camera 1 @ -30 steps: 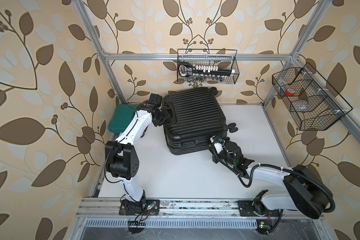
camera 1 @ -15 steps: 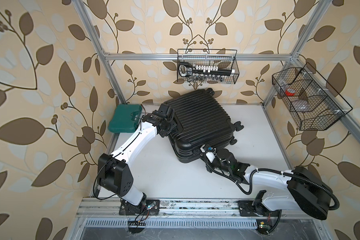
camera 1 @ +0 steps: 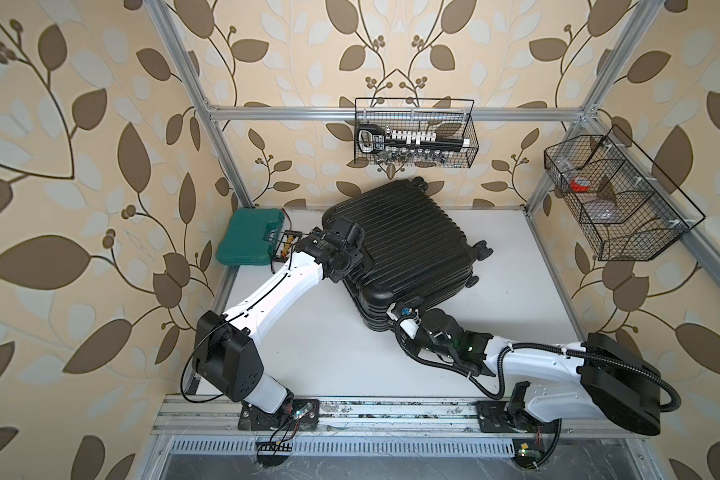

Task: Close the suitcase zippers
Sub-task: Zip the zipper on the suitcase.

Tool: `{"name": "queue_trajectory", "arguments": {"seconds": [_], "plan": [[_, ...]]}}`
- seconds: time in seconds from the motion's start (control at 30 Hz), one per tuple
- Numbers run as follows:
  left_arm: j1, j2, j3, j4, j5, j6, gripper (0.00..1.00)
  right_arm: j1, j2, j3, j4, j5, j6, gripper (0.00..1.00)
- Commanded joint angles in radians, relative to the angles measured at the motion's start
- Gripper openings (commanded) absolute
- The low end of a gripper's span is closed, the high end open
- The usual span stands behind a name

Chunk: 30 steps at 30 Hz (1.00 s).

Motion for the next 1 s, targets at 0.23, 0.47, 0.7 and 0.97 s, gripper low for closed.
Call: {"name": "queue_trajectory", "arguments": {"seconds": [0.23,0.47,0.7,0.97], "plan": [[-0.075,-0.065,0.035,0.207,-0.038,-0.197,0.34,0.060,-0.033,0.071,0.128,-0.078,-0.005,0.00],[-0.073,-0.129,-0.003,0.187,-0.161,0.060,0.92,0.054,-0.092,-0.014,0.095,0.063,0.017,0.00],[-0.062,-0.185,-0.025,0.306,-0.159,0.789,0.98,0.007,-0.169,-0.073,0.050,0.107,0.052,0.00],[0.100,-0.111,0.109,0.066,0.383,1.509,0.90,-0.151,-0.292,-0.137,0.023,0.015,0.104,0.00]]}}
